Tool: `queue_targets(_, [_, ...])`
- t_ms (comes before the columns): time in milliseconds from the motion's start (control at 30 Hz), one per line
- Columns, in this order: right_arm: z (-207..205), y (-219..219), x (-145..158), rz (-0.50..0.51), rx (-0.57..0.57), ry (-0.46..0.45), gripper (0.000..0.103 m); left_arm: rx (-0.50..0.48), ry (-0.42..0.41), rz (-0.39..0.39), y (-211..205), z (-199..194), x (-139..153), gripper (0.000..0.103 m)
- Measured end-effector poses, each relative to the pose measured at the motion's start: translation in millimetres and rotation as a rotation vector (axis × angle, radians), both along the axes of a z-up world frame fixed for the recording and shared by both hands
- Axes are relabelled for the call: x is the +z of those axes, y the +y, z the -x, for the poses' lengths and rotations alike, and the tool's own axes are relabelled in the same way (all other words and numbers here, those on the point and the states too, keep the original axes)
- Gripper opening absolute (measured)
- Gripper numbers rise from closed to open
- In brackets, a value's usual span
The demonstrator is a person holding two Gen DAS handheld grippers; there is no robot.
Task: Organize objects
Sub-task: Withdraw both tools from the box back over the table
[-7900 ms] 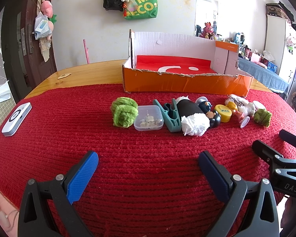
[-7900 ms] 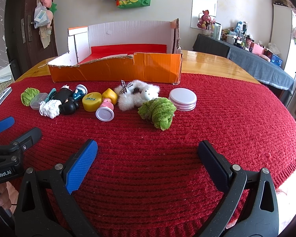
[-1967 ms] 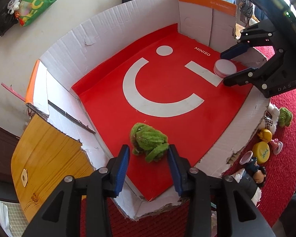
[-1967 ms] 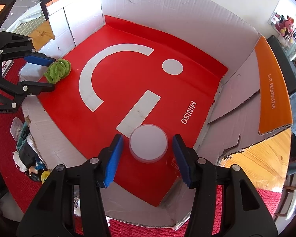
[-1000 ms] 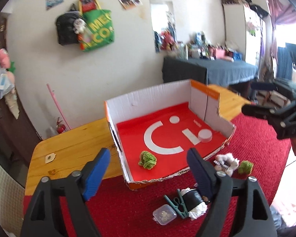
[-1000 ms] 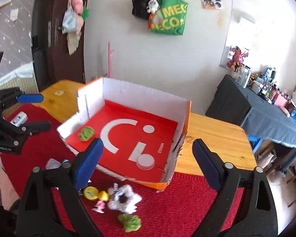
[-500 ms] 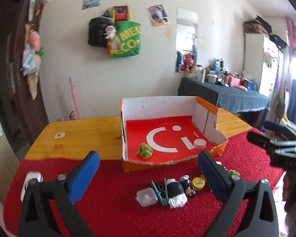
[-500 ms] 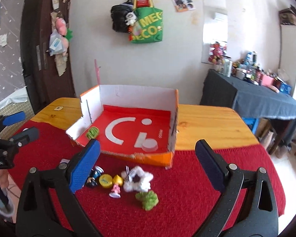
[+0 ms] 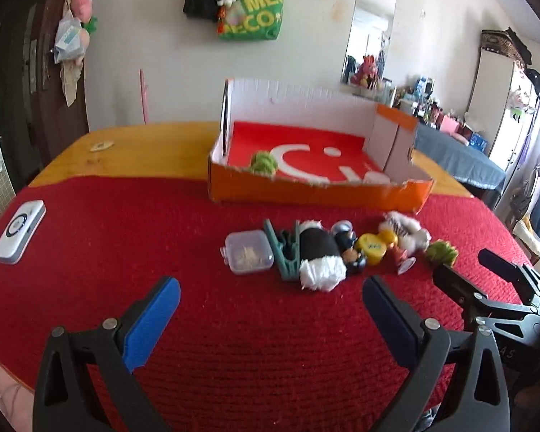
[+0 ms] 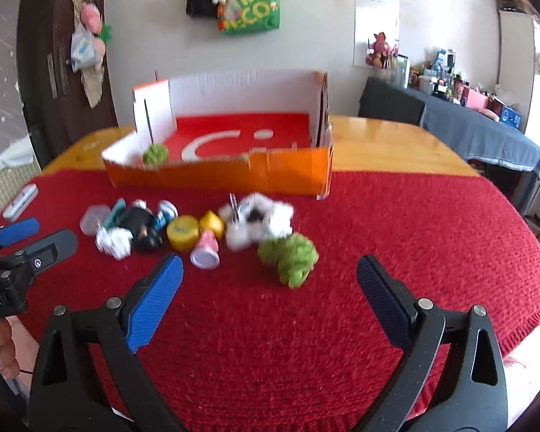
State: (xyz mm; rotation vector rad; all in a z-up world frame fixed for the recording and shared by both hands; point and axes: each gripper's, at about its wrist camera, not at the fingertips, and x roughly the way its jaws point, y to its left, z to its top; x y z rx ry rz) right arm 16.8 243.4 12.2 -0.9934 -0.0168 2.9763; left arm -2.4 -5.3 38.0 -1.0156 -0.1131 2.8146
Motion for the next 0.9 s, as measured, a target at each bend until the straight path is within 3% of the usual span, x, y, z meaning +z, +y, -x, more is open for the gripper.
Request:
queue_targets(567, [12, 6, -6, -0.014, 0.002, -0.060, 0.099, 0.012, -0.090, -0.039, -20, 25, -8, 0.103])
queue_targets(900, [32, 29, -8, -0.004, 0.018, -0.137, 0.099, -0.008, -0.176, 0.003, -37, 54, -14, 0.103])
